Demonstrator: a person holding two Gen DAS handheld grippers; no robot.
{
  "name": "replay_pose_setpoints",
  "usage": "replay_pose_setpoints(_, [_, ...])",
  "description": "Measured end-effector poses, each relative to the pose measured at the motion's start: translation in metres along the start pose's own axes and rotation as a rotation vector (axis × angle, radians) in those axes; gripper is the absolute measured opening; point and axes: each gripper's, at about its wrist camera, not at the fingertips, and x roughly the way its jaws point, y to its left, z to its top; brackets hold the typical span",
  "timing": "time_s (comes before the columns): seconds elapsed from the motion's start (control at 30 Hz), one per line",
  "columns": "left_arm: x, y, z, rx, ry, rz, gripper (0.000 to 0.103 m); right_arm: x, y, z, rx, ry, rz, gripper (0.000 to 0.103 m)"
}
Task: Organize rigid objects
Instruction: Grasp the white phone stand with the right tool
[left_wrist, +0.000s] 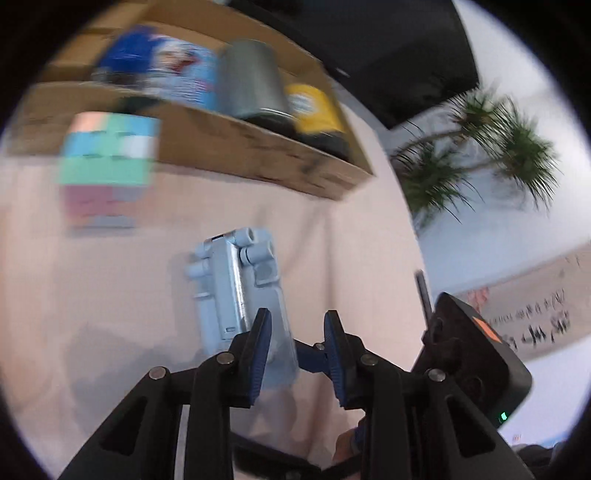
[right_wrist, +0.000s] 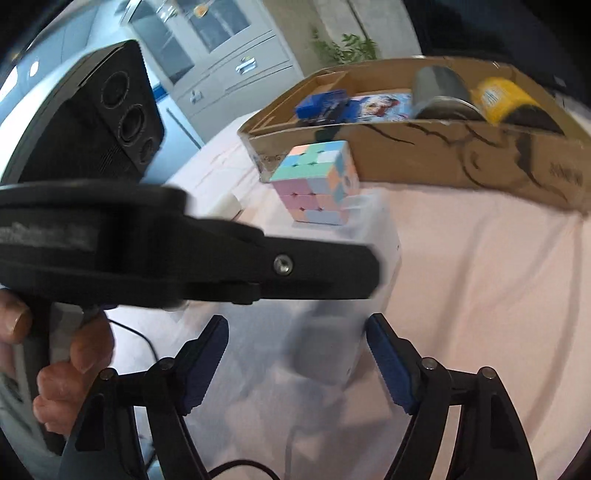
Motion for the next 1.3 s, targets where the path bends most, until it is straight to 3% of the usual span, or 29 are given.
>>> replay_pose_setpoints(0.07, [0.005, -0.011, 0.001, 0.035, -0.014, 0.009, 0.032, -0.013, -0.019, -0.006, 0.065, -0.002, -0.058, 0.077])
replay_pose_setpoints(0.17, [0.002, -0.009, -0.002, 0.049, -0.052, 0.050, 0.065, -0.035, -0.038, -0.013, 0.111, -0.035, -0.130, 0.077])
replay_pose_setpoints(0.2, [-0.001, -0.005, -0.003, 0.054, -0.067, 0.080, 0.069, -0.038, -0.040, -0.015, 0.113, -0.038, -0.152, 0.077])
replay_pose_setpoints(0.3, [0.004, 0.015, -0.002, 0.026, -0.030, 0.133, 0.069, -0.036, -0.039, -0.015, 0.114, -0.031, -0.187, 0.077])
replay_pose_setpoints(0.47, [0.019, 0.034, -0.003, -0.029, 0.040, 0.064, 0.067, -0.007, -0.014, -0.012, 0.057, -0.008, -0.225, 0.073])
replay_pose_setpoints(0.53, [0.023, 0.037, -0.005, -0.031, 0.058, 0.041, 0.067, 0.002, -0.010, -0.012, 0.038, -0.003, -0.263, 0.068])
replay_pose_setpoints(0.6, [0.025, 0.037, -0.009, -0.017, 0.054, 0.058, 0.067, 0.002, -0.008, -0.012, 0.029, -0.002, -0.291, 0.055])
replay_pose_setpoints(0.63, [0.024, 0.038, -0.012, -0.015, 0.040, 0.062, 0.066, 0.002, -0.008, -0.012, 0.029, -0.003, -0.289, 0.055])
replay_pose_setpoints(0.7, [0.022, 0.038, -0.017, -0.001, 0.024, 0.098, 0.054, -0.002, -0.010, -0.013, 0.044, -0.005, -0.277, 0.055])
replay_pose_setpoints(0.93, [-0.009, 0.020, -0.018, 0.046, -0.079, 0.177, 0.054, -0.018, 0.006, -0.005, 0.037, -0.097, -0.246, 0.053])
replay_pose_setpoints(1.3, [-0.068, -0.002, 0.034, 0.057, -0.249, 0.189, 0.053, -0.039, 0.035, 0.070, -0.025, -0.204, -0.186, 0.053])
